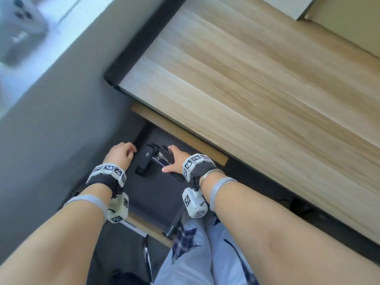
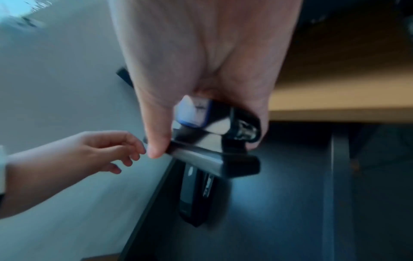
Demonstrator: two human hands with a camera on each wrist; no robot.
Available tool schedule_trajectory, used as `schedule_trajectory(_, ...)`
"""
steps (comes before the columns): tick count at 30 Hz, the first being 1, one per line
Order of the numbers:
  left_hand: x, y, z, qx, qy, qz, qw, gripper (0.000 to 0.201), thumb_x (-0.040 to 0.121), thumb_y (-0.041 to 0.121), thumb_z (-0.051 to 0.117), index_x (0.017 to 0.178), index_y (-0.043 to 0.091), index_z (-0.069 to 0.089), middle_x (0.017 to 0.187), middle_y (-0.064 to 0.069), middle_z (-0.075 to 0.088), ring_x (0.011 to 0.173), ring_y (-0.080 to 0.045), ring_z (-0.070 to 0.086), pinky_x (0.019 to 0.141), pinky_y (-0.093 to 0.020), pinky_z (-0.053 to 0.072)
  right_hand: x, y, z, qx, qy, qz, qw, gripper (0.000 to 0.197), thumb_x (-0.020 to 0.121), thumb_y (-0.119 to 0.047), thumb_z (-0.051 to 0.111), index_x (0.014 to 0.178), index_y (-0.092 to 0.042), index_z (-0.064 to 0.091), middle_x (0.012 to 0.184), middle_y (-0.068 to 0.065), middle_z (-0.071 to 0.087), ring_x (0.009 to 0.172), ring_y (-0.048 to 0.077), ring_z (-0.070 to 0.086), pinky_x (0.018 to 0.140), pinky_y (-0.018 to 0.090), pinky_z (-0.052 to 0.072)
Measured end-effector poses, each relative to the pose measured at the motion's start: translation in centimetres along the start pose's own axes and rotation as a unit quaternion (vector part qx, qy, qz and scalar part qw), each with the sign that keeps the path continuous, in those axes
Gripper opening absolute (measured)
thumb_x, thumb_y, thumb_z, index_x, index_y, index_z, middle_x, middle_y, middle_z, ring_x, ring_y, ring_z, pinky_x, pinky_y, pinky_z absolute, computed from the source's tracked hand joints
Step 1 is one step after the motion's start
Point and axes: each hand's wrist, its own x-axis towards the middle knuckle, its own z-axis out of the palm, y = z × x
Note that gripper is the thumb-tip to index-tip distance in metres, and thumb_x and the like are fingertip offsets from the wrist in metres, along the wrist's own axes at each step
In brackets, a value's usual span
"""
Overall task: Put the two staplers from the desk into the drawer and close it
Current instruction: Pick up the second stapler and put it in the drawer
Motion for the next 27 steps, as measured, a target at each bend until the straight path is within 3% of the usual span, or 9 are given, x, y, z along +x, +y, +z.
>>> schedule_trajectory(1,0.0,-0.5,0.7,-0.003,-0.008,-0.004,1.000,0.025,0.088,0.004,0.046,0.101,0.006,0.067,0.104,-0.021,0.062,0.103,-0.038,0.055,0.091,-0.039,0.043,0.9,0.3,0.9,0.002,-0.002,0.026,1.000,0.075,0.087,-0.033,0.063,0.146,-0.018,0.021,0.126,0.015,0.060,0.110,0.035,0.061,0.093,0.038,0.047)
schedule_trajectory(3,0.1,-1.2,2.1,-0.007,-0.028,-0.007,1.000,0.025,0.087,0.005,0.047,0.102,0.007,0.067,0.106,-0.021,0.062,0.104,-0.037,0.055,0.091,-0.038,0.043,2.3,0.7,2.3,0.026,0.018,0.075,0.997,0.066,0.092,-0.030,0.052,0.146,-0.018,0.017,0.089,0.015,0.064,0.084,0.034,0.064,0.082,0.038,0.050)
schedule_trajectory(4,0.1,-1.5,2.8,-0.008,-0.041,-0.008,0.999,0.025,0.087,0.005,0.047,0.103,0.007,0.066,0.106,-0.021,0.061,0.104,-0.037,0.056,0.090,-0.038,0.044,3.0,1.0,3.0,0.048,0.032,0.096,0.994,0.061,0.093,-0.026,0.048,0.145,-0.018,0.017,0.072,0.010,0.056,0.069,0.030,0.058,0.074,0.035,0.047)
schedule_trajectory(7,0.3,-2.2,4.7,-0.014,-0.073,-0.012,0.997,0.027,0.085,0.004,0.048,0.105,0.007,0.066,0.107,-0.020,0.060,0.102,-0.036,0.057,0.090,-0.038,0.046,4.7,1.7,4.5,0.108,0.040,0.147,0.982,0.057,0.093,-0.016,0.042,0.144,-0.018,0.017,0.062,0.005,0.041,0.052,0.019,0.041,0.068,0.032,0.040)
schedule_trajectory(9,0.5,-2.7,5.6,-0.018,-0.080,-0.015,0.997,0.028,0.085,0.005,0.047,0.105,0.009,0.066,0.108,-0.018,0.060,0.100,-0.034,0.058,0.089,-0.039,0.049,5.6,2.0,5.3,0.134,0.042,0.176,0.974,0.056,0.093,-0.011,0.042,0.143,-0.016,0.018,0.063,0.005,0.040,0.052,0.019,0.041,0.065,0.033,0.042)
schedule_trajectory(11,0.6,-3.1,6.4,-0.021,-0.082,-0.012,0.996,0.029,0.085,0.005,0.048,0.107,0.010,0.066,0.110,-0.016,0.060,0.100,-0.034,0.059,0.088,-0.038,0.050,6.4,2.4,5.9,0.149,0.053,0.203,0.966,0.054,0.093,-0.007,0.044,0.141,-0.011,0.021,0.069,0.008,0.047,0.069,0.027,0.058,0.078,0.037,0.047)
schedule_trajectory(14,1.0,-3.7,7.2,-0.019,-0.086,-0.010,0.996,0.031,0.086,0.005,0.048,0.111,0.009,0.066,0.114,-0.015,0.060,0.103,-0.033,0.060,0.091,-0.037,0.049,7.4,3.4,6.2,0.165,0.072,0.247,0.952,0.051,0.092,-0.009,0.052,0.136,-0.005,0.026,0.119,0.019,0.061,0.117,0.034,0.058,0.098,0.039,0.044)
schedule_trajectory(16,1.3,-4.0,7.5,-0.022,-0.088,-0.007,0.996,0.032,0.086,0.004,0.049,0.112,0.009,0.066,0.115,-0.015,0.060,0.104,-0.033,0.060,0.093,-0.036,0.048,8.1,3.6,6.1,0.186,0.072,0.266,0.943,0.053,0.091,-0.013,0.058,0.134,-0.004,0.028,0.131,0.019,0.056,0.121,0.033,0.056,0.098,0.039,0.044)
schedule_trajectory(27,1.2,-4.9,7.9,-0.022,-0.090,-0.013,0.996,0.030,0.085,0.000,0.049,0.108,0.006,0.067,0.109,-0.018,0.061,0.099,-0.034,0.060,0.089,-0.035,0.047,10.0,4.1,8.0,0.279,0.096,0.316,0.902,0.067,0.086,-0.016,0.068,0.139,-0.007,0.028,0.135,0.015,0.055,0.123,0.032,0.055,0.101,0.039,0.044)
